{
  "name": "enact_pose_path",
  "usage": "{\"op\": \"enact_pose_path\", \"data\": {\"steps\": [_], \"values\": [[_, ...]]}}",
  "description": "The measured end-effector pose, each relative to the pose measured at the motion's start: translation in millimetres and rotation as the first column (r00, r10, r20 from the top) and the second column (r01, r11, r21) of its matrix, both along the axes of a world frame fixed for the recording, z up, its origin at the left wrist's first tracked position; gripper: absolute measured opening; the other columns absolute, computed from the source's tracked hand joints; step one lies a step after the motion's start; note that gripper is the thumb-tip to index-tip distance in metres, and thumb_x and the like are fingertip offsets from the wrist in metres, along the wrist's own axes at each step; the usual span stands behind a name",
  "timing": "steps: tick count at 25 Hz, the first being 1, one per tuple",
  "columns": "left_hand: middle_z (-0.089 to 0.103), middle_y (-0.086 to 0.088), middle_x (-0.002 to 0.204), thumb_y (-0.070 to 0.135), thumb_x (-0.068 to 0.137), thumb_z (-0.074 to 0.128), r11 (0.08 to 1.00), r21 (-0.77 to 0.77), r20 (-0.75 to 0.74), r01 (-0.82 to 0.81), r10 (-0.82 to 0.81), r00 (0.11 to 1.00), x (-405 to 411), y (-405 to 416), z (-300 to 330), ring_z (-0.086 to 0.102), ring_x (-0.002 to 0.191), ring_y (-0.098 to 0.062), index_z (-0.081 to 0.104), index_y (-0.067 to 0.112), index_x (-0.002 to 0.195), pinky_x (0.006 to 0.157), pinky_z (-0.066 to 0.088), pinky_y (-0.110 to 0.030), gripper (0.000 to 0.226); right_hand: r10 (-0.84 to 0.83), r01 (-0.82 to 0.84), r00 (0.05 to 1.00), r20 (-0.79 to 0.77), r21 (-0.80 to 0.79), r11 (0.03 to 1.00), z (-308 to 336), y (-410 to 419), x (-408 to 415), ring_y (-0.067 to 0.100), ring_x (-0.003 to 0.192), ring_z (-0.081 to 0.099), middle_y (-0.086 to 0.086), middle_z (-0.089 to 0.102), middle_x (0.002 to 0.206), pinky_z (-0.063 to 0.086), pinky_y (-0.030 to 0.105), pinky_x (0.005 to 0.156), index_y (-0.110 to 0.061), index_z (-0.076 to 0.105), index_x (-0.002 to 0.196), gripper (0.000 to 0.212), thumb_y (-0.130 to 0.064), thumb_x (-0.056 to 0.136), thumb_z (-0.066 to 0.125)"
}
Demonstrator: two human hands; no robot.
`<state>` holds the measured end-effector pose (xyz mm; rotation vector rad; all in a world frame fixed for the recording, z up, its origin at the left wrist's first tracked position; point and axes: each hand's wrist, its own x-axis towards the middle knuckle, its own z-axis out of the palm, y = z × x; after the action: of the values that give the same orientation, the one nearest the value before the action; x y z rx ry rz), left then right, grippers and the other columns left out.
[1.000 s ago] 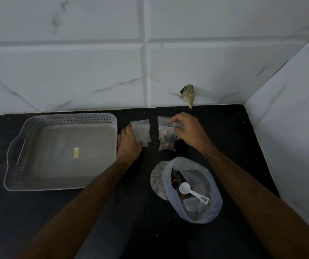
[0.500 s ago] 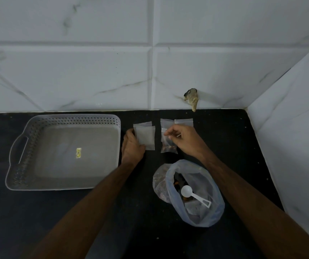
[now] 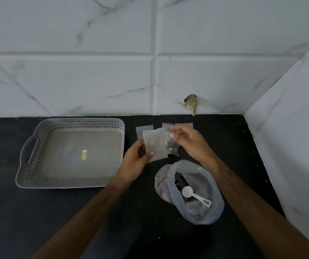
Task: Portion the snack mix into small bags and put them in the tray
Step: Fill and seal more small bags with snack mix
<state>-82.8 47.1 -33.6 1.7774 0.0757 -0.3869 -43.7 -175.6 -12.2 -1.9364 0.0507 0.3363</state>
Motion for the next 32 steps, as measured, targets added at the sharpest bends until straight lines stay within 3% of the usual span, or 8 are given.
{"op": "enact_pose_path", "data": {"steps": [3,8,13,17,21,24,27,32], "values": [[0.068,-0.004,0.118,0.008,0.095,0.065,0.988,-0.101,0.019,0.117,-0.116,0.993,-19,6,17,0.067,0.108,-0.013,0.060,0.011,0.127,0.086,0.059,-0.030,0.033,0.056,-0.045,0.998,-0.042,0.223,0.974,21,10,-31,0.012,0.102,0.070,0.002,0.073,0.107,0.058,0.030,0.087,-0.018,0.069,0.115,0.025,-0.026,0.092,0.070],[0.067,-0.004,0.108,0.009,0.094,0.068,0.976,0.048,0.129,0.212,-0.216,0.968,-39,10,26,0.067,0.100,-0.014,0.064,0.014,0.112,0.090,0.058,-0.038,0.019,0.013,-0.027,0.995,0.097,0.149,0.989,40,7,-69,0.031,0.092,0.070,0.013,0.073,0.094,0.058,0.044,0.087,-0.009,0.074,0.096,0.008,-0.014,0.090,0.073],[0.057,0.003,0.105,0.025,0.090,0.075,0.981,0.141,0.489,-0.132,0.047,0.871,-70,3,48,0.058,0.090,-0.012,0.057,0.022,0.112,0.075,0.054,-0.023,0.028,-0.103,0.098,0.968,0.227,0.033,0.995,47,19,-118,0.016,0.080,0.069,-0.001,0.073,0.085,0.059,0.033,0.073,-0.015,0.075,0.089,0.004,-0.018,0.087,0.076],[0.065,-0.006,0.084,0.040,0.091,0.067,0.996,-0.081,0.251,-0.036,0.055,0.966,-92,-12,71,0.062,0.074,-0.015,0.063,0.008,0.094,0.065,0.051,-0.022,0.032,-0.146,0.150,0.911,0.387,0.020,0.988,49,37,-144,0.011,0.081,0.070,-0.007,0.072,0.083,0.059,0.028,0.073,-0.014,0.073,0.092,0.003,-0.015,0.089,0.074],[0.071,-0.017,0.092,0.024,0.098,0.061,0.968,-0.247,0.105,-0.044,0.072,0.992,-100,-15,78,0.066,0.072,-0.008,0.063,-0.003,0.098,0.061,0.049,-0.014,0.028,-0.077,0.138,0.848,0.525,-0.077,0.987,51,47,-157,0.010,0.077,0.068,-0.006,0.071,0.083,0.059,0.029,0.071,-0.012,0.072,0.090,0.002,-0.012,0.089,0.073],[0.070,-0.016,0.091,0.013,0.101,0.058,0.971,-0.237,0.124,-0.030,0.061,0.990,-101,-12,78,0.067,0.072,-0.007,0.060,-0.007,0.098,0.060,0.050,-0.014,0.020,-0.024,0.119,0.843,0.538,-0.143,0.983,51,47,-161,0.009,0.080,0.068,-0.006,0.071,0.087,0.058,0.031,0.073,-0.012,0.072,0.094,0.008,-0.018,0.088,0.074],[0.069,-0.009,0.085,0.012,0.101,0.059,0.983,-0.186,0.171,0.012,0.021,0.985,-99,-8,76,0.067,0.075,-0.012,0.062,-0.003,0.096,0.066,0.053,-0.020,0.016,-0.065,0.066,0.926,0.373,0.011,0.998,57,48,-168,0.011,0.088,0.070,-0.007,0.073,0.091,0.059,0.031,0.079,-0.019,0.072,0.100,0.011,-0.026,0.091,0.073],[0.068,-0.004,0.087,0.016,0.097,0.065,0.992,0.053,0.290,0.117,-0.127,0.948,-101,-6,74,0.069,0.077,-0.015,0.062,0.005,0.090,0.071,0.059,-0.031,0.013,-0.133,0.132,0.932,0.336,0.025,0.991,60,43,-165,0.011,0.080,0.070,-0.005,0.072,0.082,0.059,0.028,0.074,-0.014,0.071,0.090,0.001,-0.015,0.090,0.072]]}}
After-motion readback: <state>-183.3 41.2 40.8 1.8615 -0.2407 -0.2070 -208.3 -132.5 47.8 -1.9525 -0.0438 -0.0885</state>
